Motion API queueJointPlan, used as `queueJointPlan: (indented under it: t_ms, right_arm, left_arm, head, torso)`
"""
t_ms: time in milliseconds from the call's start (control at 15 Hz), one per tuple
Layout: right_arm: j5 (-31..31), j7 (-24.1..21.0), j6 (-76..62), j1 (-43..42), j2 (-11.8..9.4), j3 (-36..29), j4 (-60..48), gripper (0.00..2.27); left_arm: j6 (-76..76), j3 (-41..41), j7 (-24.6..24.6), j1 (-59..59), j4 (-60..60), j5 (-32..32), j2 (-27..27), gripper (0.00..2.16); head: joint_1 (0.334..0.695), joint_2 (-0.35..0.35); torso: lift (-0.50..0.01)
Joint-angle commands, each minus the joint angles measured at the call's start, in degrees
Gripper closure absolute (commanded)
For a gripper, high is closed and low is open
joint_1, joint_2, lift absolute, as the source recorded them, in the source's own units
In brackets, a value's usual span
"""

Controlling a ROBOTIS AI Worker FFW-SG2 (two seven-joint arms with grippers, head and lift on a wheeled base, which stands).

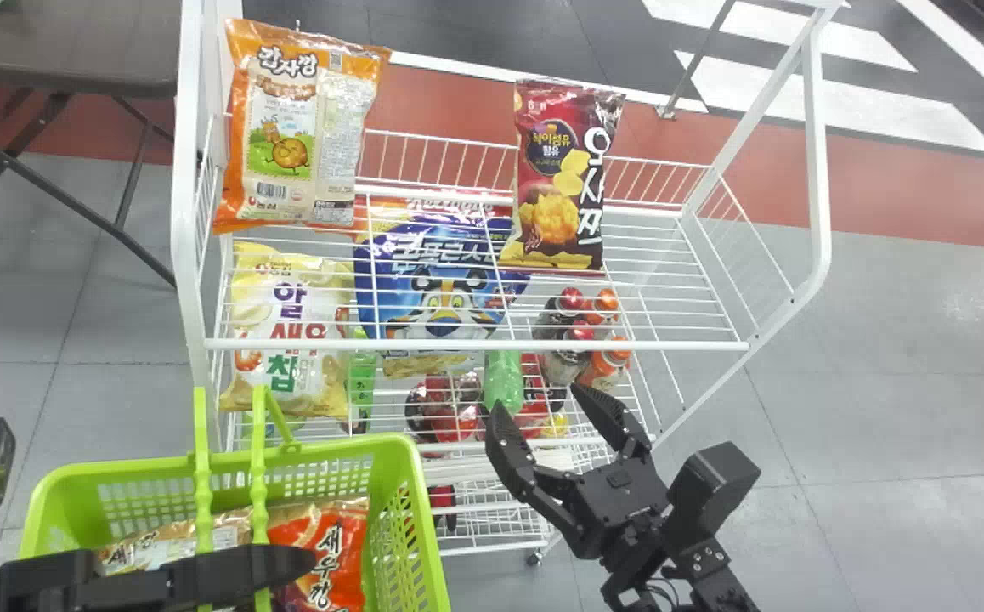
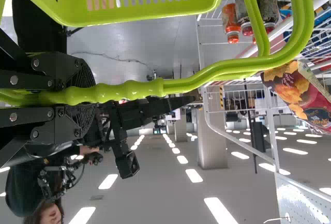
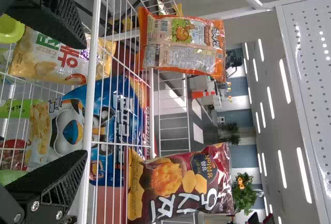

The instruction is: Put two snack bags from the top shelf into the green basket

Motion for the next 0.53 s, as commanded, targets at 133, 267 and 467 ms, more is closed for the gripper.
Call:
queueJointPlan:
  t_ms: [133, 267, 467]
  right_arm:
    - [0.0, -0.3, -0.5, 0.2, 0.4, 0.0, -0.2, 0.09]
    - [0.0, -0.3, -0.5, 0.2, 0.5, 0.0, -0.3, 0.09]
    - [0.4, -0.3, -0.5, 0.2, 0.7, 0.0, -0.2, 0.09]
  left_arm:
    - [0.2, 0.2, 0.0, 0.1, -0.2, 0.3, 0.0, 2.15]
    - [0.2, 0.3, 0.0, 0.1, -0.3, 0.3, 0.1, 2.15]
    - [0.2, 0.4, -0.1, 0.0, -0.2, 0.3, 0.0, 2.15]
  head:
    - [0.695, -0.317]
    - [0.695, -0.317]
    - [0.695, -0.314]
  torso:
    - [-0.001]
    - [-0.001]
    - [-0.001]
